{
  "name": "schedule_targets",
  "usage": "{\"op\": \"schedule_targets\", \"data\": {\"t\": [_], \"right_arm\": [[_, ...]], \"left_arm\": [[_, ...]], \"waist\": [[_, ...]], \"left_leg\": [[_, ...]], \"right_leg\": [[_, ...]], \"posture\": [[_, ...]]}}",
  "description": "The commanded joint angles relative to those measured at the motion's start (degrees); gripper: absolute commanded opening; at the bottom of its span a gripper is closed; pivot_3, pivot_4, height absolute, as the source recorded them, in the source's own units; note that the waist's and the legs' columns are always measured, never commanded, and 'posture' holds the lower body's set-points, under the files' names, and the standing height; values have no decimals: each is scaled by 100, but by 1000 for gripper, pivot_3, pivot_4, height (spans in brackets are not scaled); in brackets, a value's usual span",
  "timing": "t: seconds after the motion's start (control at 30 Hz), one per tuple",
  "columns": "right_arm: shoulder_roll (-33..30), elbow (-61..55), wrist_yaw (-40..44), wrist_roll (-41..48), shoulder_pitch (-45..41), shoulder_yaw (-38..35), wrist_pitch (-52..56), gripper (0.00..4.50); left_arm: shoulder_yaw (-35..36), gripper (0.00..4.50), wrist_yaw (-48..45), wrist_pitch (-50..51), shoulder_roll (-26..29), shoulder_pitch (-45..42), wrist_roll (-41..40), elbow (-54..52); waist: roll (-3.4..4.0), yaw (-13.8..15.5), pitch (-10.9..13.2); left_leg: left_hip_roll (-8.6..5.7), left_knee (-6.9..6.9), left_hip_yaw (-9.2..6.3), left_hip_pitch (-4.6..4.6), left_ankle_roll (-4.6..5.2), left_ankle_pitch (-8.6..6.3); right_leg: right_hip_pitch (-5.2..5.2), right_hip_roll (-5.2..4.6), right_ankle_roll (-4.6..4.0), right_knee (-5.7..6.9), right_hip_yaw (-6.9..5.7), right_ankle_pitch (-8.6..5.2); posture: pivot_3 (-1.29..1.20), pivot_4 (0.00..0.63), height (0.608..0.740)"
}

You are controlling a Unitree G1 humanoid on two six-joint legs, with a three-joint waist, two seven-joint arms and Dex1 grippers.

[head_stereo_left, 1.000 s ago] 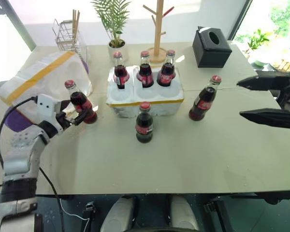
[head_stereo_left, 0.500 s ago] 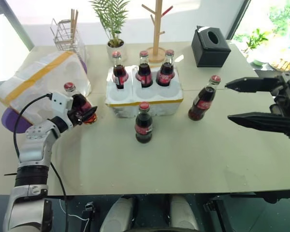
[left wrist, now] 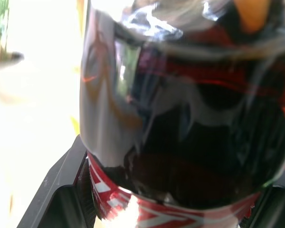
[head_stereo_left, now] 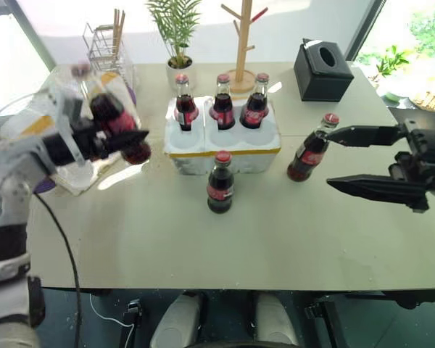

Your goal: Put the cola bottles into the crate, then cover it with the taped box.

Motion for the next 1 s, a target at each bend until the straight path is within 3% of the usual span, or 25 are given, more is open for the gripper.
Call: {"op": "schedule_targets", "data": {"t": [0.03, 0.2, 0.37, 1.0], "right_arm": [[155, -172, -229, 15, -35, 67, -142, 4500], [441, -393, -586, 131, 125, 119, -141, 4500], [570, -480, -937, 216, 329, 46, -79, 4500], [722, -421, -1269, 67, 695, 112, -267, 4500]], "left_arm": [[-463, 2853, -103, -650, -271, -634, 564, 716], [-1063, 2853, -383, -1629, -881, -1058, 1298, 1789], [-1160, 2853, -545, -2142, -1376, -1263, 1565, 2477], [-995, 2853, -435, -2727, -1999, -1805, 1922, 3280]], "waist": [[0, -2, 0], [-1, -26, 0], [0, 4, -1], [-9, -16, 4]], "left_leg": [[0, 4, 0, 0, -4, 3], [1, 15, 11, -8, -24, 15], [-5, 38, 7, -34, -24, 15], [-2, 47, 5, -43, -21, 15]], "right_leg": [[2, 1, 0, 1, 0, 2], [-1, 1, 1, -2, 7, 5], [-16, -3, 10, -1, 4, 13], [-23, 4, 17, -2, 4, 25]], "posture": [[0, 150, 740], [0, 150, 740], [0, 150, 740], [0, 150, 740]]}}
